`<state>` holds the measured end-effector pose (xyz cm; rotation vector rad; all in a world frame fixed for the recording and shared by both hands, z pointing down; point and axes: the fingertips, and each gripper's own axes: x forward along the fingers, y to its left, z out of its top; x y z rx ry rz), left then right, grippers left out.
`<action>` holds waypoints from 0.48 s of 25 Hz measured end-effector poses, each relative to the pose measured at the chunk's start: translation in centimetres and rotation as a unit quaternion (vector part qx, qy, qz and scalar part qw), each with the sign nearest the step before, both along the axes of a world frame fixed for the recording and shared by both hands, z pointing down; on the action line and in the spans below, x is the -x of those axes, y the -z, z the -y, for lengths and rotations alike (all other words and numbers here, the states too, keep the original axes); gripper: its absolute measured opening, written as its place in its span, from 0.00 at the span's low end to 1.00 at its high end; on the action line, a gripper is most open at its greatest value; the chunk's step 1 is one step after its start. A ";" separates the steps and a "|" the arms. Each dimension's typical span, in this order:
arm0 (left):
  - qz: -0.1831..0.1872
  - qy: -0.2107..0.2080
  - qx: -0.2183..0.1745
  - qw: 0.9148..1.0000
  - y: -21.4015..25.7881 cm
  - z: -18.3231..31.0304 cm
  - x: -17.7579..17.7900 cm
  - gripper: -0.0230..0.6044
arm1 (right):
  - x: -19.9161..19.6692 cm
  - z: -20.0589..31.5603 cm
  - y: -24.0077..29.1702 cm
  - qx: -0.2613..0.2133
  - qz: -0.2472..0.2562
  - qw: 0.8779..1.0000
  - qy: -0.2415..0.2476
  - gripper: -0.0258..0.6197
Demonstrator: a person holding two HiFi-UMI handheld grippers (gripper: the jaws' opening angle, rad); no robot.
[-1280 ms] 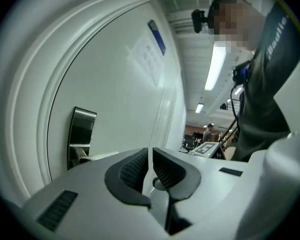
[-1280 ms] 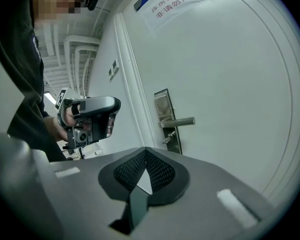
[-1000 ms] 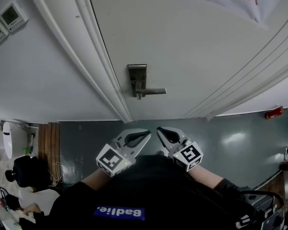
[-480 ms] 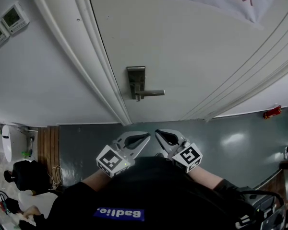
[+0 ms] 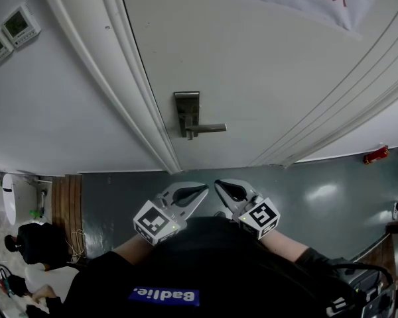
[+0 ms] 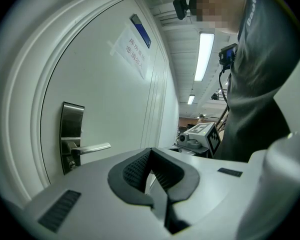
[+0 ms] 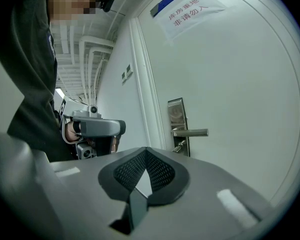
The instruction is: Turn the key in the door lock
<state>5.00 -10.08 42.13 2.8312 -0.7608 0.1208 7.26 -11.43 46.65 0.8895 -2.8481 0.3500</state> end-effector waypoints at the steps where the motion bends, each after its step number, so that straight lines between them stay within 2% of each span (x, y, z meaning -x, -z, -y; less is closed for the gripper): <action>1: 0.001 0.000 0.000 1.000 0.0 0.0 0.0 0.05 | 0.0 0.0 0.0 0.001 0.000 1.000 0.000 0.04; 12: 0.003 0.000 0.000 1.000 0.0 -0.2 0.0 0.05 | -0.1 -0.1 0.0 0.002 -0.001 1.000 -0.001 0.04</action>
